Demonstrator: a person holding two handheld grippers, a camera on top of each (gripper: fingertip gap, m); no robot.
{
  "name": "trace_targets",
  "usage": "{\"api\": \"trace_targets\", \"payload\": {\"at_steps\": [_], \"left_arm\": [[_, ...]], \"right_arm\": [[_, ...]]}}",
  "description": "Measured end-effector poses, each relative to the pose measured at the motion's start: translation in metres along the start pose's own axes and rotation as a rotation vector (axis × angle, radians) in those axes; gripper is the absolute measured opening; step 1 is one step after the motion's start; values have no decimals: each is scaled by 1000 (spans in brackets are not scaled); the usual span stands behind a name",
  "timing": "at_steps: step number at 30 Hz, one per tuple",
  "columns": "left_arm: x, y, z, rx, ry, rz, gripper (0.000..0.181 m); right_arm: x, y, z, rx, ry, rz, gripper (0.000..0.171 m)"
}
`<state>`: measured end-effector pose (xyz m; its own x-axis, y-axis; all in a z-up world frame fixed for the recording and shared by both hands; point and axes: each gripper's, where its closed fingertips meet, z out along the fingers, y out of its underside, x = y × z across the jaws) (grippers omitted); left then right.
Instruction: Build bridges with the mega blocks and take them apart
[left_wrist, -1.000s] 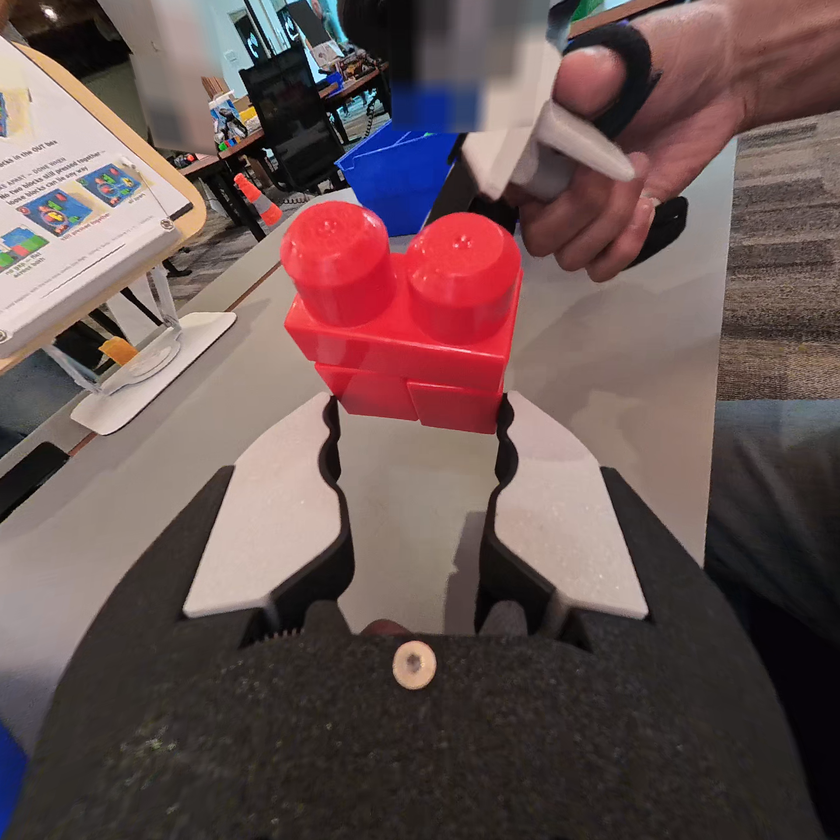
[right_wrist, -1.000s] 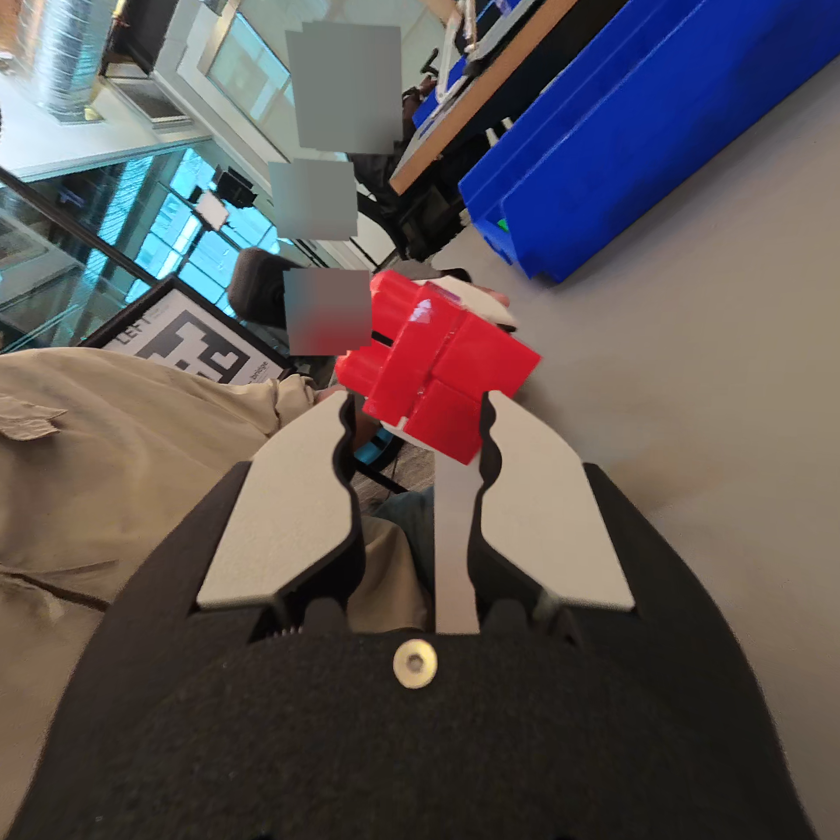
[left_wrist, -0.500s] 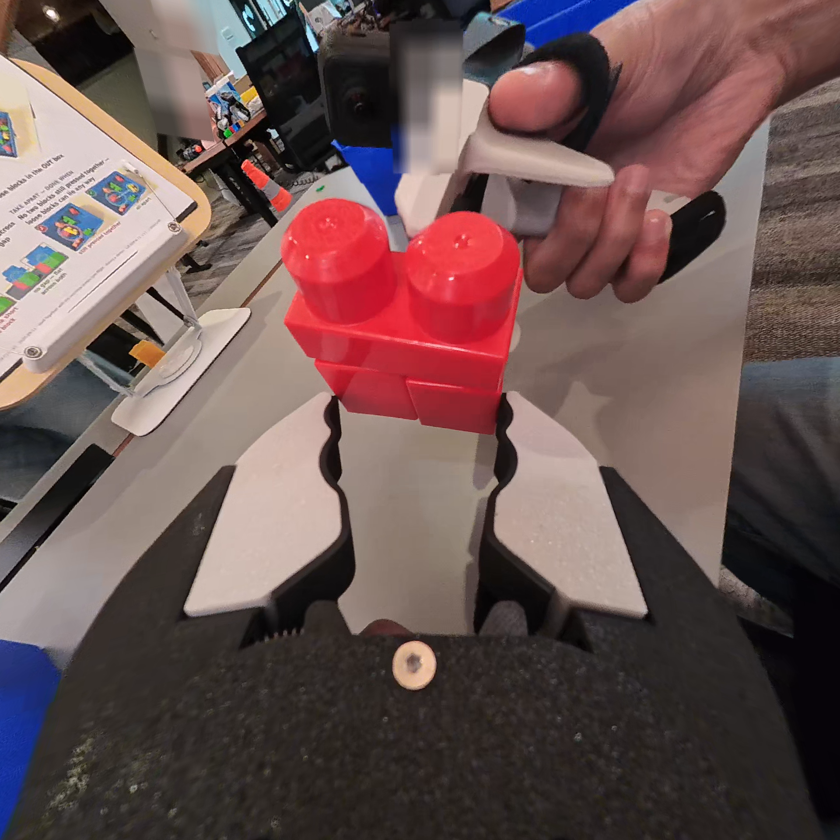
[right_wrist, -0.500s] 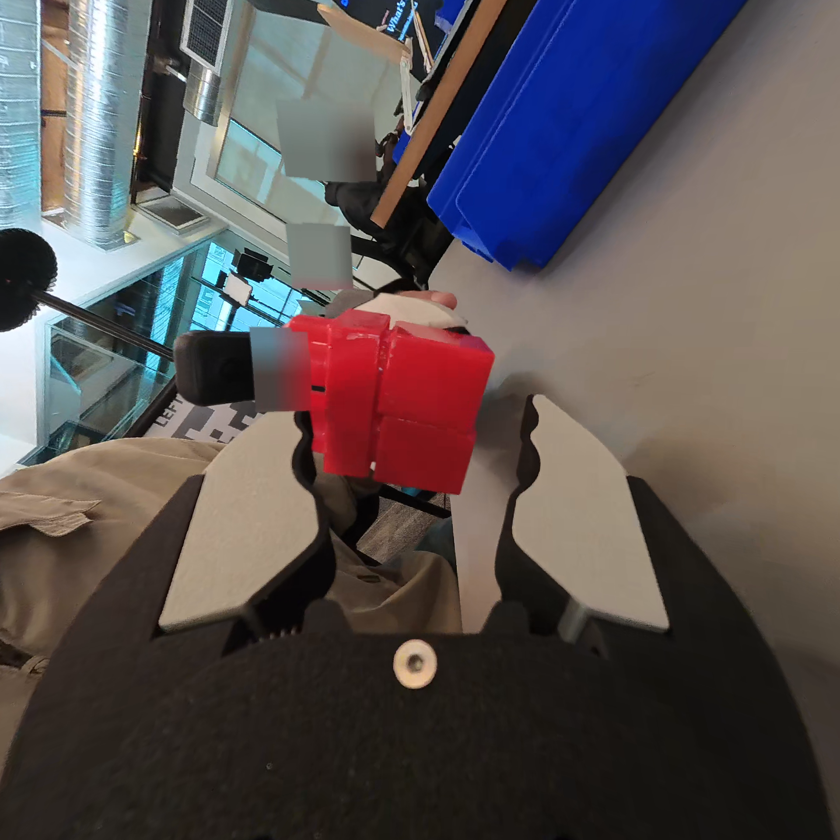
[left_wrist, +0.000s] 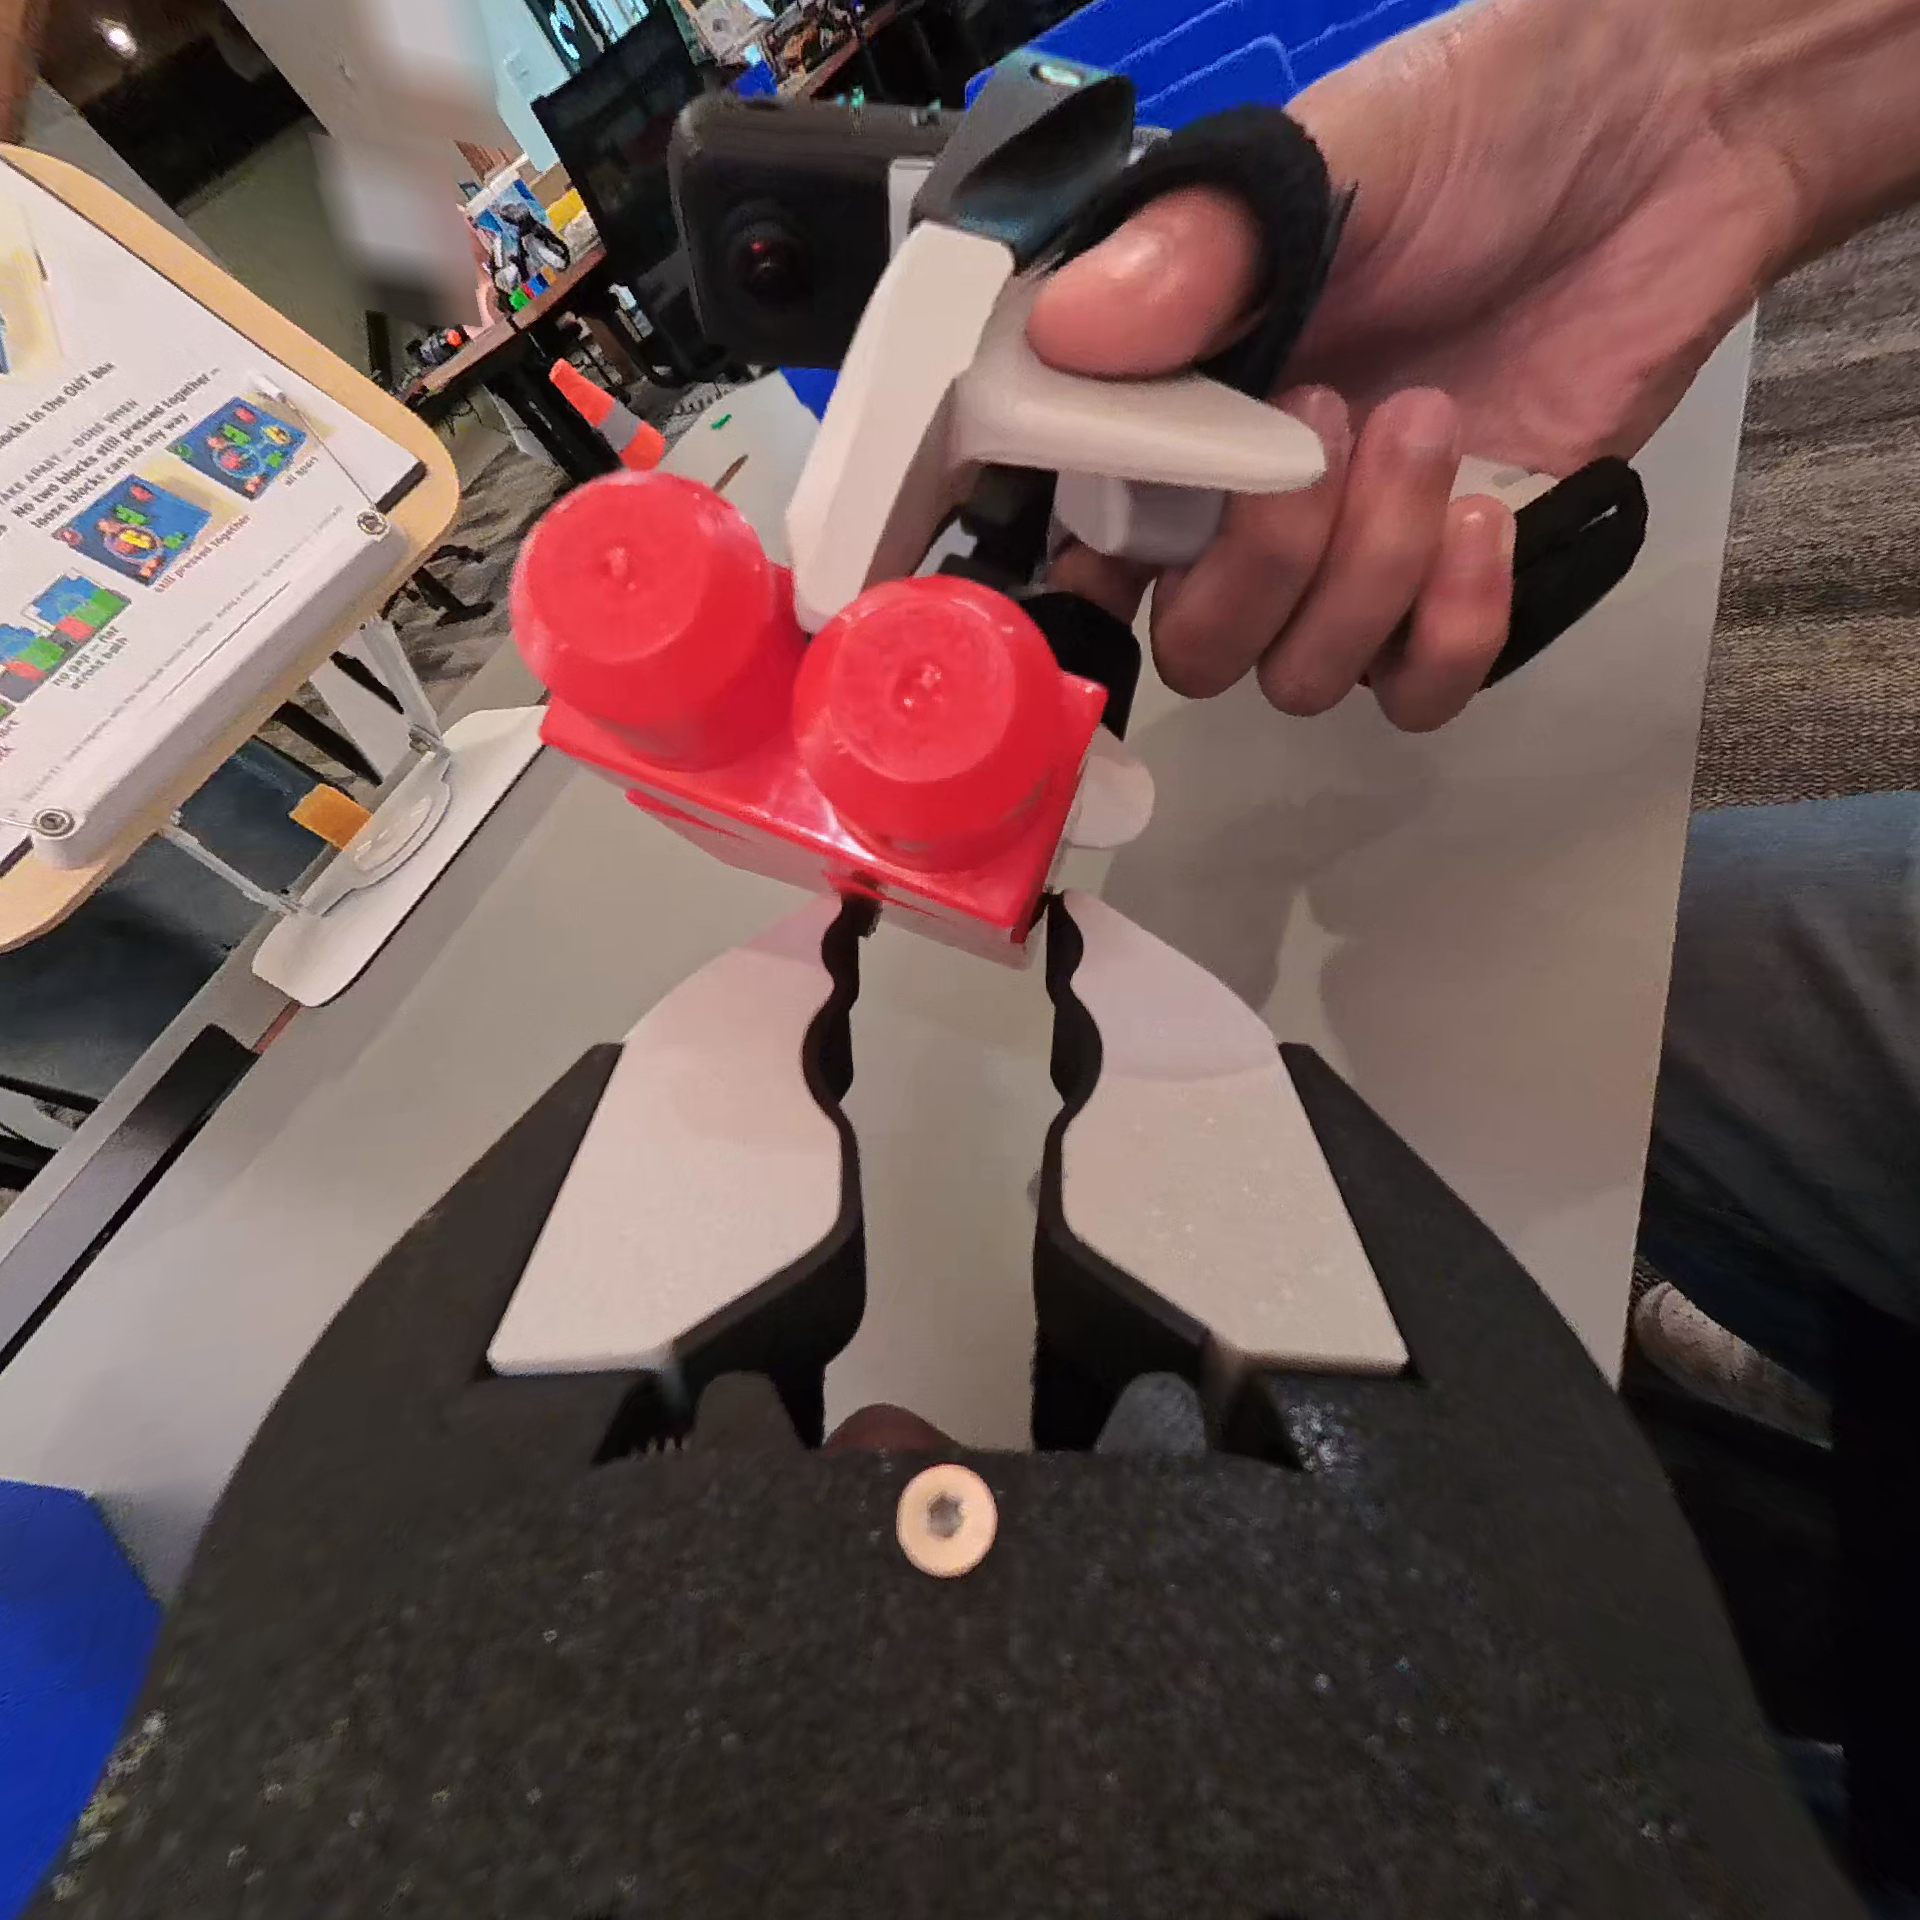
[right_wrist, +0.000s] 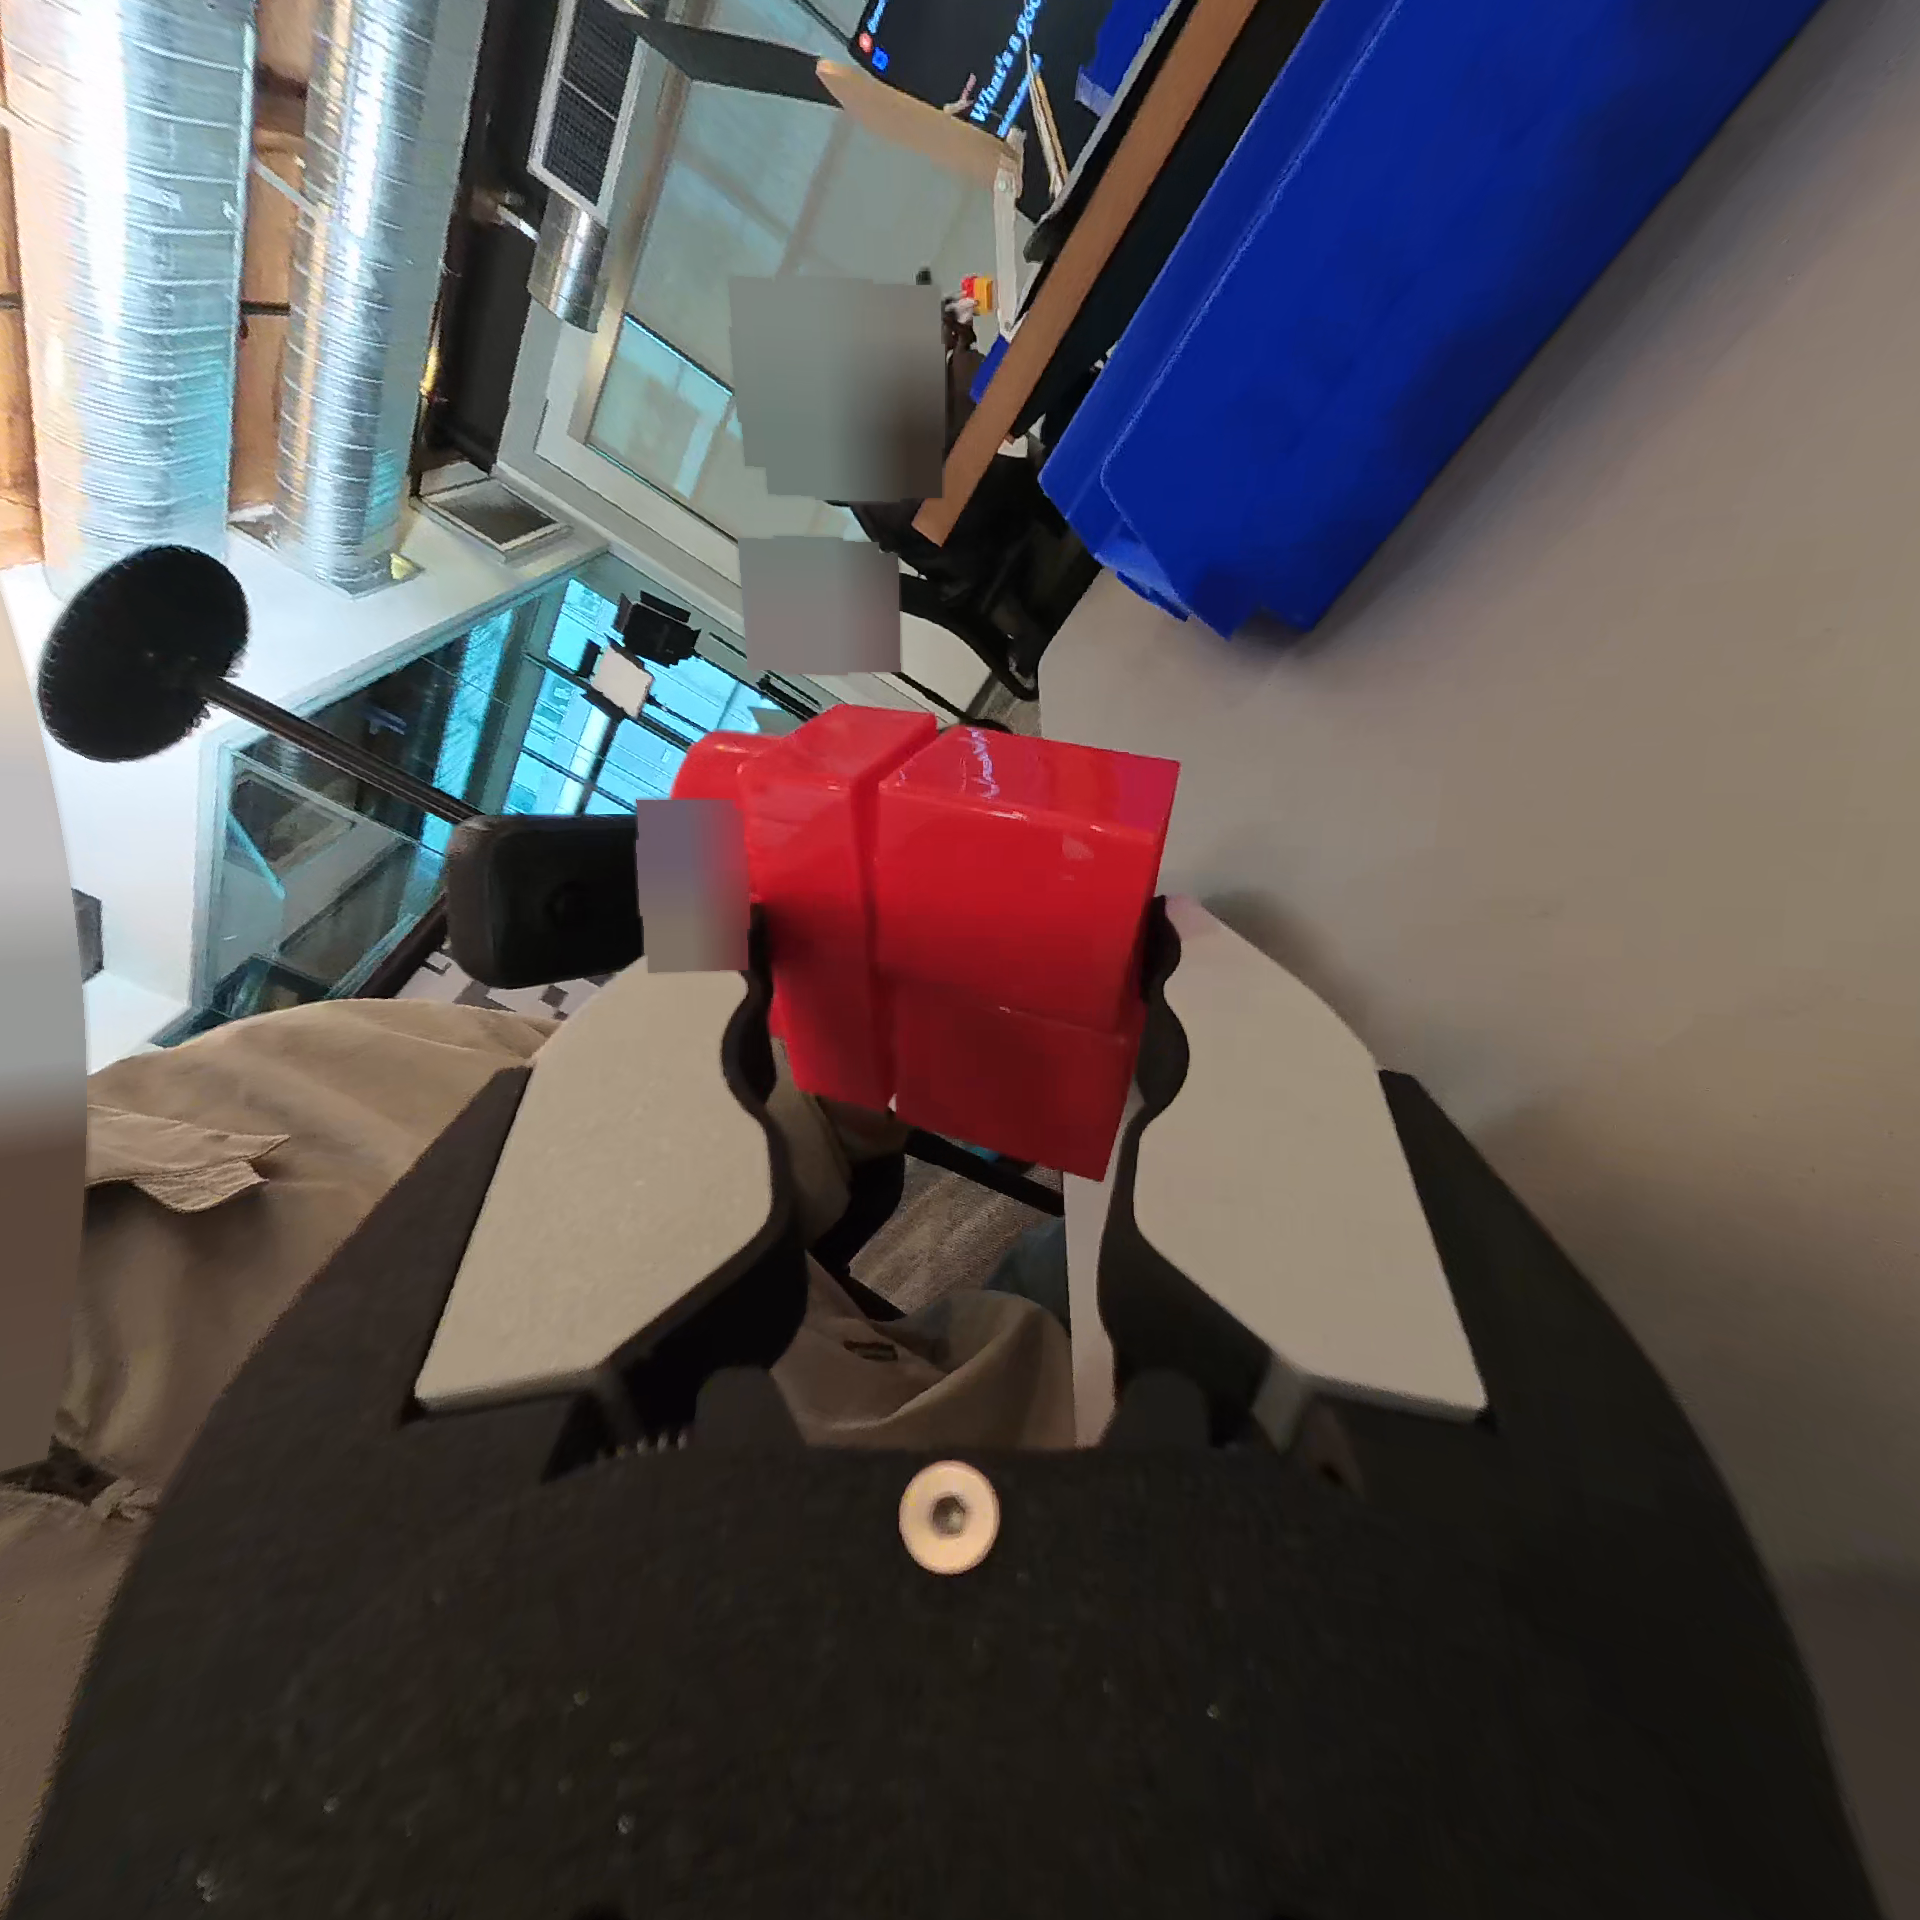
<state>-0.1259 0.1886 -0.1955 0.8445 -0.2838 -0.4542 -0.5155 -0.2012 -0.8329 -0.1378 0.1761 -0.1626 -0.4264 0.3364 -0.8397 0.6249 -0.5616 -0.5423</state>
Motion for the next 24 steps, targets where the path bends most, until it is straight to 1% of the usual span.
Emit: {"api": "trace_targets", "payload": {"at_steps": [2, 5, 8, 10, 15, 16, 21, 24], "left_arm": [[-1, -1, -1, 7, 6, -8, 36], [-9, 3, -3, -17, -31, 0, 49], [-19, 6, -8, -21, -75, 5, 70], [-21, 2, -10, -5, -60, -5, 80], [5, -28, -15, 117, 141, -71, 85], [6, -32, -16, 130, 150, -71, 88], [8, -35, -12, 134, 166, -62, 88], [11, -33, -13, 133, 174, -49, 77]], "right_arm": [[0, -1, -2, 5, -26, 22, 68], [2, -2, -5, 16, -46, 42, 67], [3, -1, -9, 18, -78, 69, 67], [-1, 4, -8, -9, -105, 74, 67], [-13, 8, -4, -25, -204, 131, 67], [-15, 9, -4, -29, -227, 145, 67], [-24, 18, 3, -54, -302, 184, 67], [-28, 23, 6, -84, -326, 192, 67]]}}
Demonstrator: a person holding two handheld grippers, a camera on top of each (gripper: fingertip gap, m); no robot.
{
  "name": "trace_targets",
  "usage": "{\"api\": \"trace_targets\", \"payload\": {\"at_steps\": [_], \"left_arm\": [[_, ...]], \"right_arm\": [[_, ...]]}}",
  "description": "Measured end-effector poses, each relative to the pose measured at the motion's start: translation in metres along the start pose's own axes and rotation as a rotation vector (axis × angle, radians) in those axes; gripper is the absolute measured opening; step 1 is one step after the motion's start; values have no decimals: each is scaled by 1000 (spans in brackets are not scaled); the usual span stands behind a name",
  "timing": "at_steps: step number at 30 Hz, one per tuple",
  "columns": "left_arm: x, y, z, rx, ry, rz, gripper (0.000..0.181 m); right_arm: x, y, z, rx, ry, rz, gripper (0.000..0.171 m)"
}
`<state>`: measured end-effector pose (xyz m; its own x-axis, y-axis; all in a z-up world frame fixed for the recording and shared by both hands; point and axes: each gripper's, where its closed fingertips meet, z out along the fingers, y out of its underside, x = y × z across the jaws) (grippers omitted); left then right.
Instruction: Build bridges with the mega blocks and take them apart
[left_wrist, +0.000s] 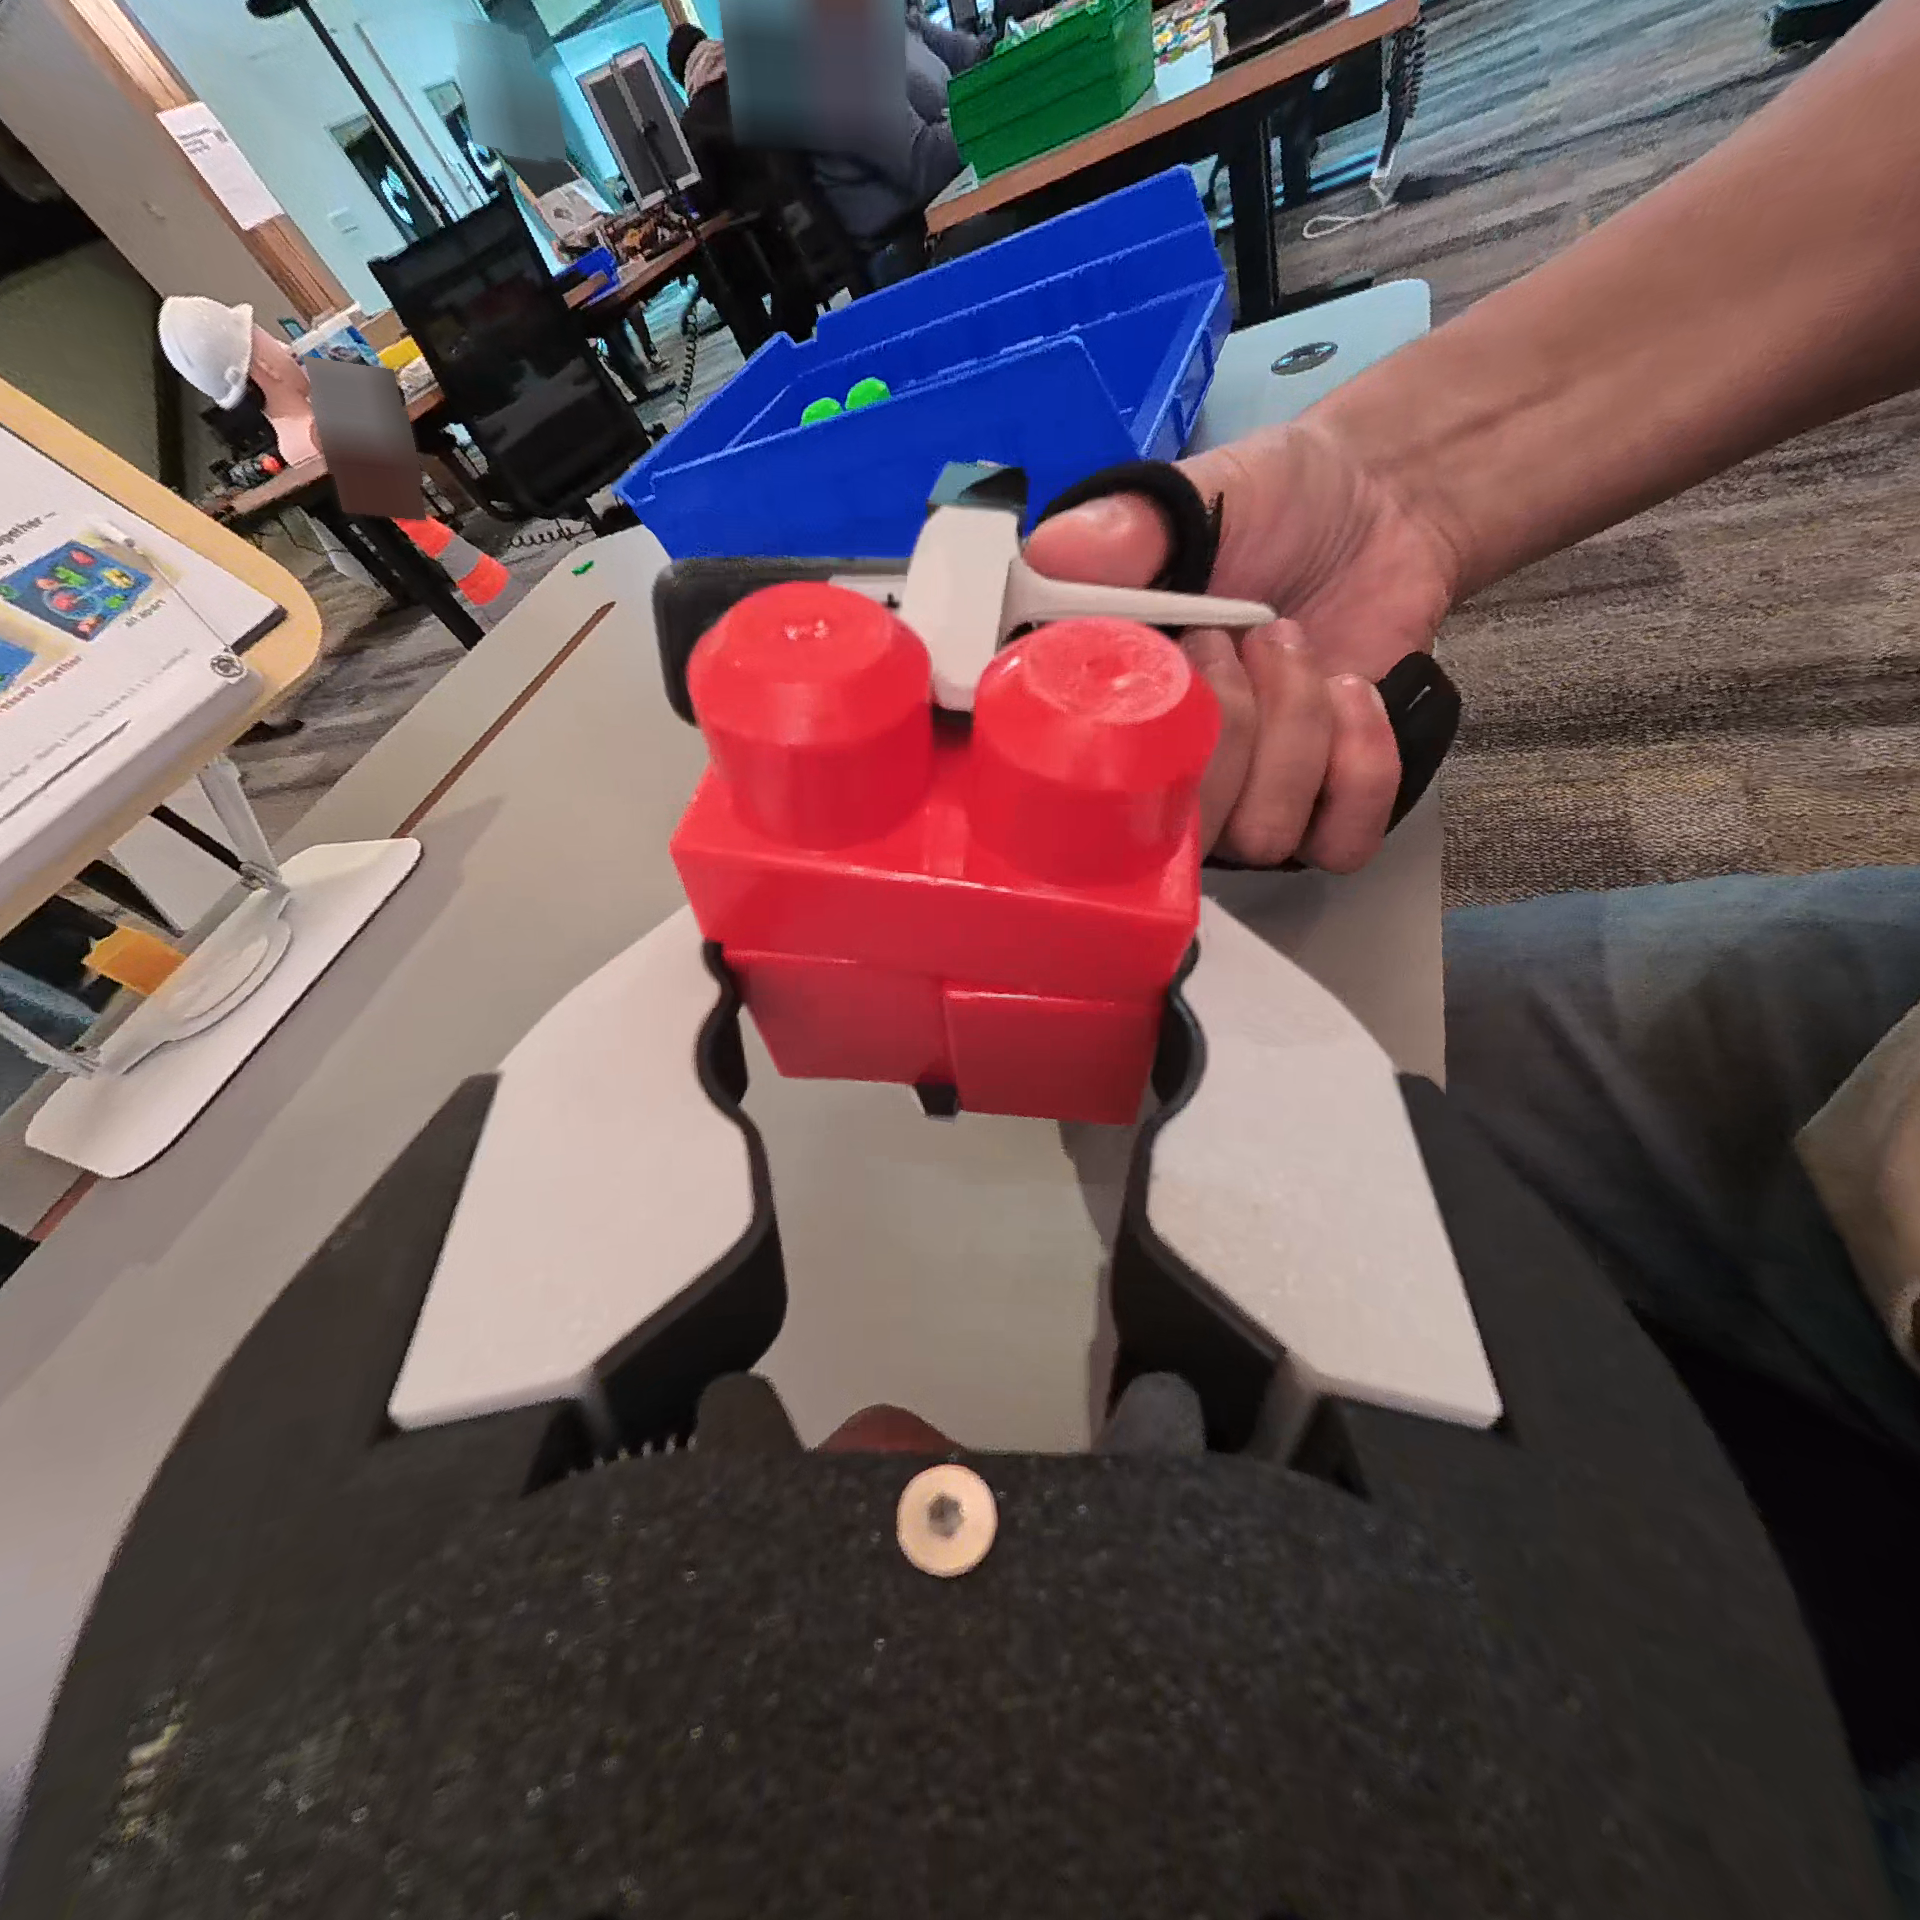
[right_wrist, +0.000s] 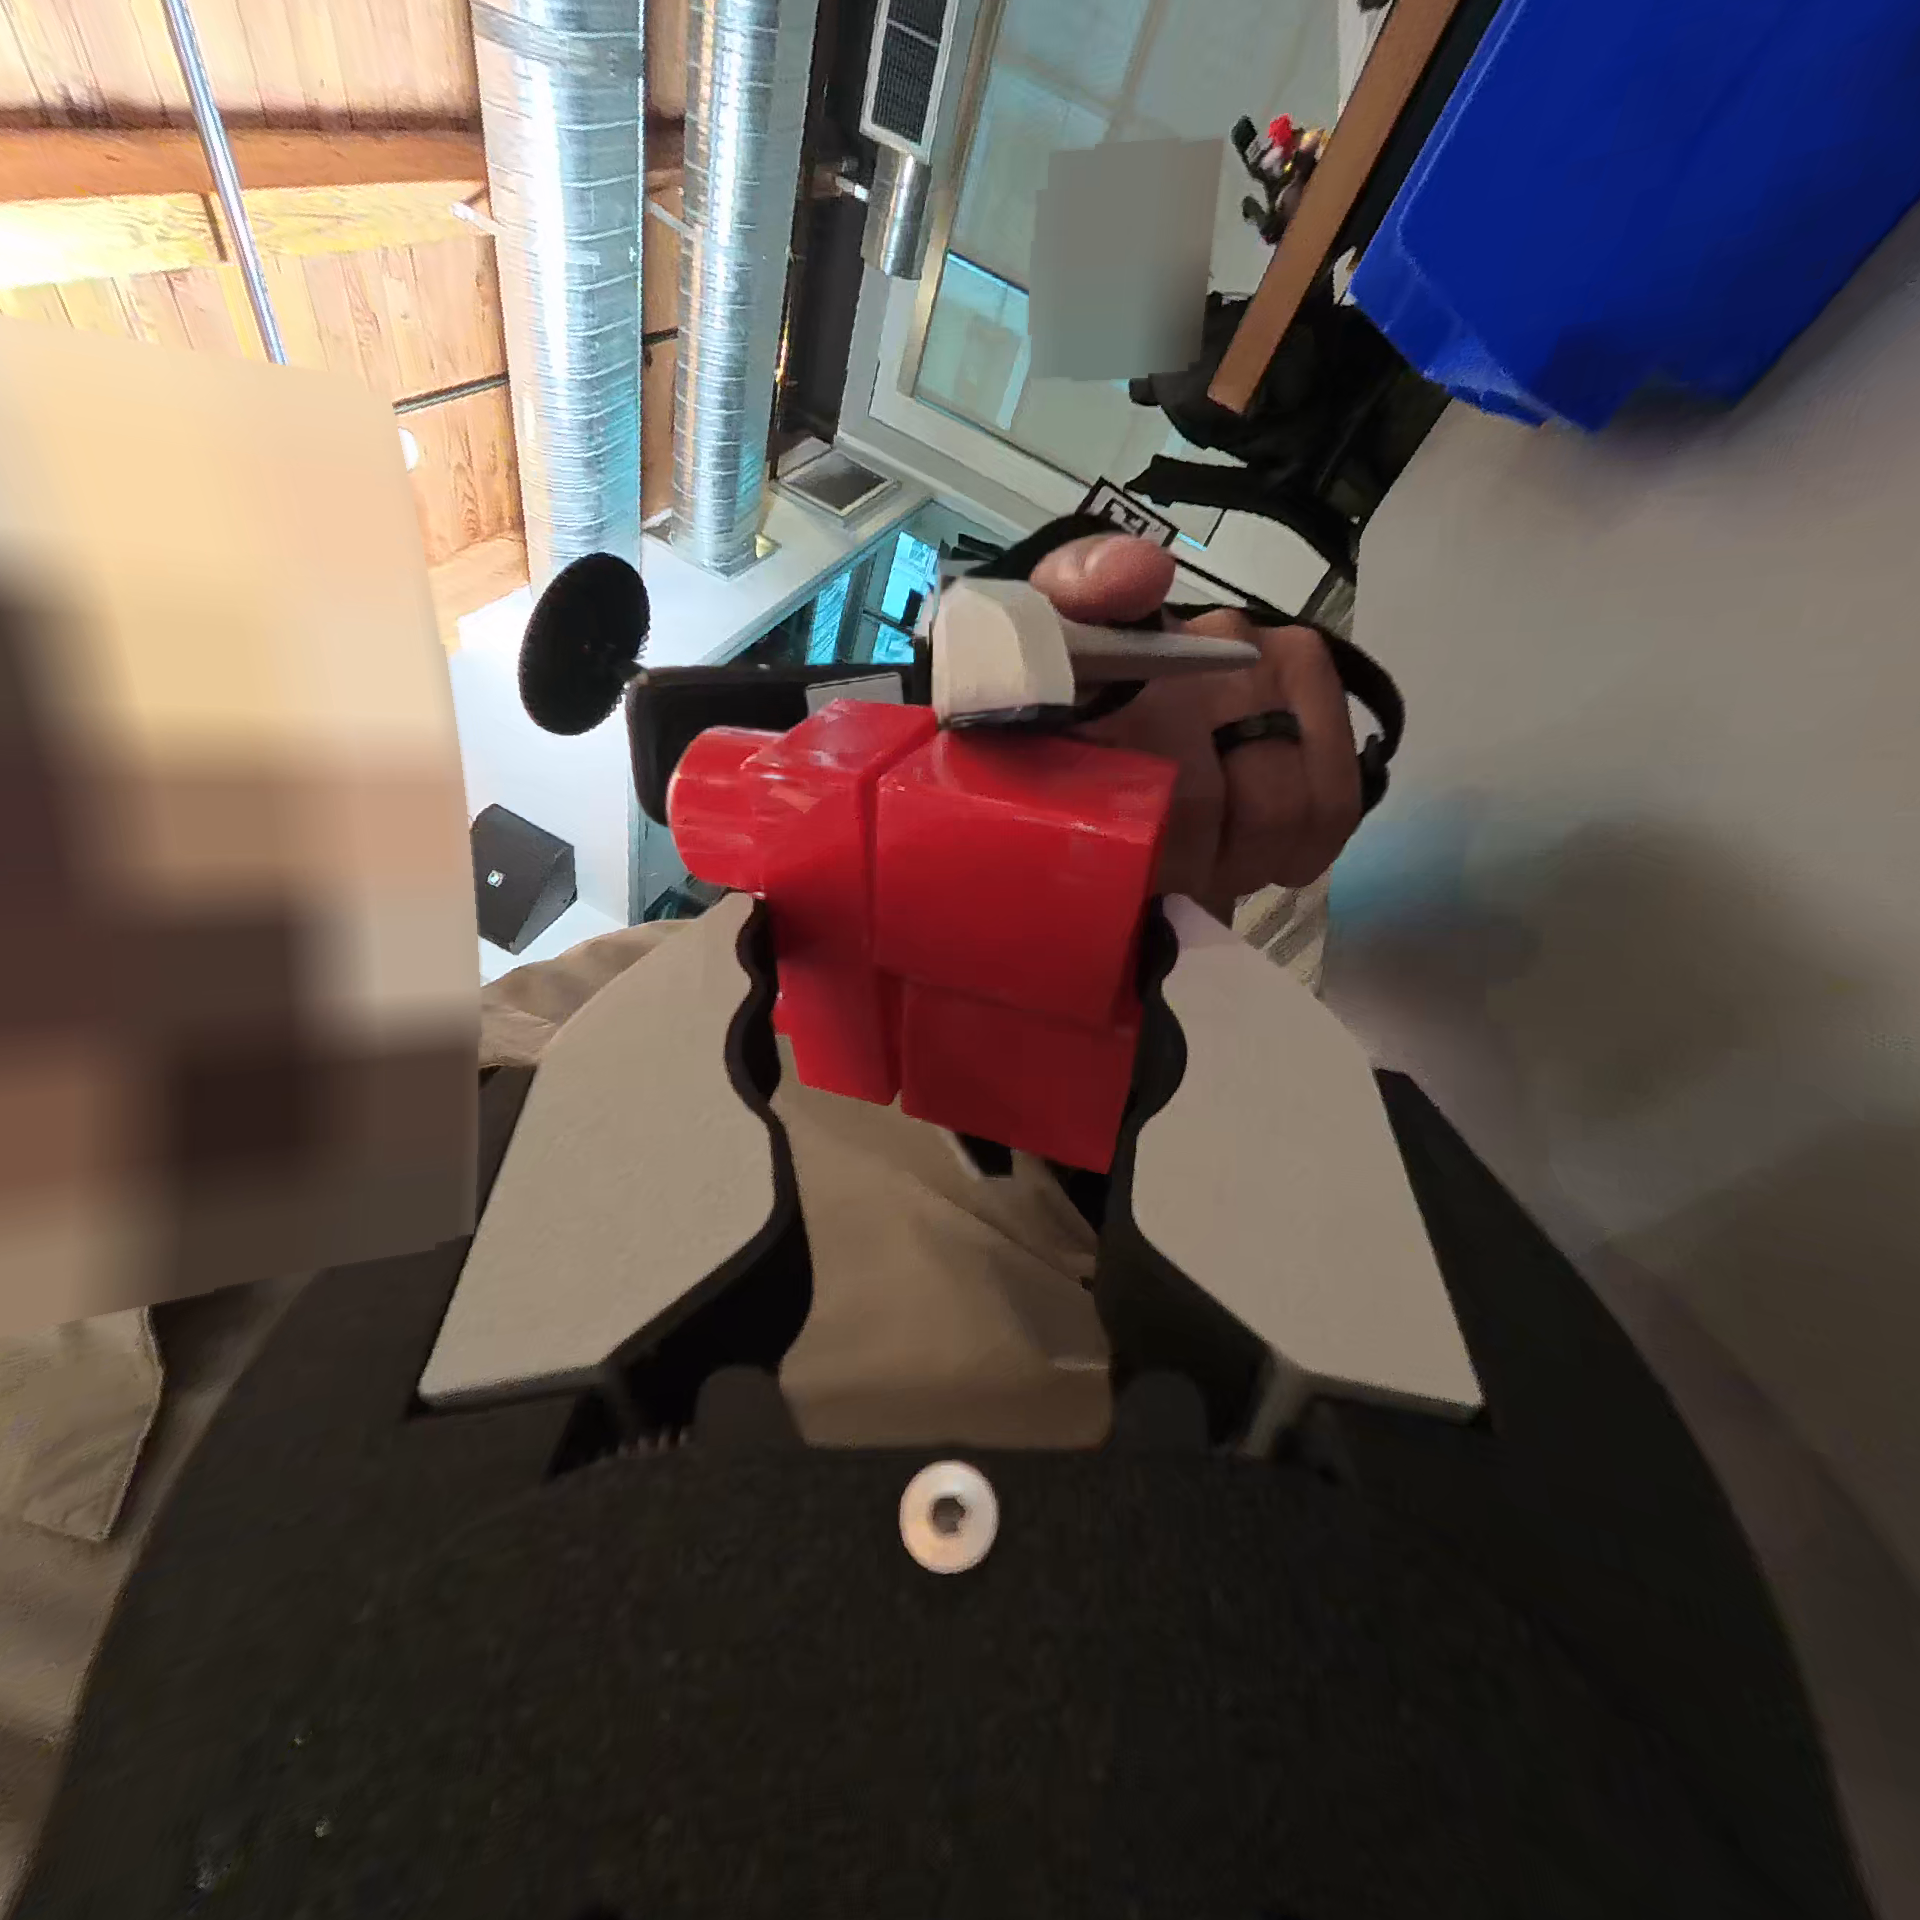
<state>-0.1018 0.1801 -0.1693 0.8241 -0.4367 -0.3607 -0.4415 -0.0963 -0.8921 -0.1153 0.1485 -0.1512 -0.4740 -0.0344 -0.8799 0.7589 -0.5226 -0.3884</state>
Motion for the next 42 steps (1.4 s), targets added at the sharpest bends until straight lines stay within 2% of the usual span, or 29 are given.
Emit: {"api": "trace_targets", "payload": {"at_steps": [9, 13, 18, 22, 36, 41, 42], "left_arm": [[4, 0, -1, 4, -13, 5, 76], [2, 1, -2, 2, -34, 3, 76], [0, 12, -2, -50, -44, -8, 76], [4, 13, 4, -73, -44, 30, 76], [8, 10, 11, -52, -46, 34, 75], [10, -4, 7, -4, -51, 56, 75], [7, -8, 6, 15, -71, 59, 75]], "right_arm": [[0, 4, 1, -23, 4, 0, 68], [7, -1, -1, 4, 106, -67, 90], [1, -20, -9, 71, 216, -194, 94], [8, -15, -1, 21, 263, -198, 100], [11, -13, -3, 29, 203, -119, 96], [-6, -10, -1, 30, 57, -135, 96], [-12, -7, -1, 22, -5, -103, 101]]}}
